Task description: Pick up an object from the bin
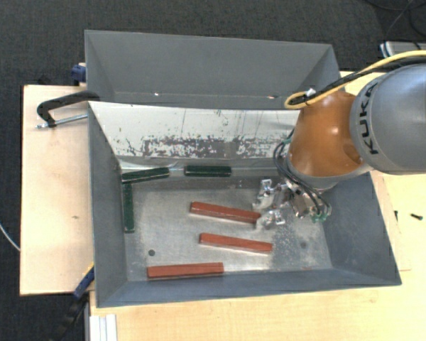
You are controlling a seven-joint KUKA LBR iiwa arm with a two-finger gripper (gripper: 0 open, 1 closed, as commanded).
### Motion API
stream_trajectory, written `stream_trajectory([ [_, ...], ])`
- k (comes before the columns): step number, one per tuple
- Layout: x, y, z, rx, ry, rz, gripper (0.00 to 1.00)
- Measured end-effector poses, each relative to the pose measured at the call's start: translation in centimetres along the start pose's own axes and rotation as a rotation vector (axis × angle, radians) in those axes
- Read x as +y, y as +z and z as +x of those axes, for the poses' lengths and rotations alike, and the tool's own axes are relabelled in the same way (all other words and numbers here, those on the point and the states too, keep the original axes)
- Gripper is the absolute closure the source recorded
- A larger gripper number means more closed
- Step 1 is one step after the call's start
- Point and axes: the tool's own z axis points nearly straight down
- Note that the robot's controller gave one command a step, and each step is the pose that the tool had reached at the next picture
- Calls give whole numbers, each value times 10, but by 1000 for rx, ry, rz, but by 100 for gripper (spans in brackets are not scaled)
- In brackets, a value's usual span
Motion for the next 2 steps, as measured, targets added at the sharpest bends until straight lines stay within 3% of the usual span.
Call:
stream_trajectory([
  [1,0,0,0,-1,0,0,100],
  [2,13,-170,-22,-23,-6,3,100],
])
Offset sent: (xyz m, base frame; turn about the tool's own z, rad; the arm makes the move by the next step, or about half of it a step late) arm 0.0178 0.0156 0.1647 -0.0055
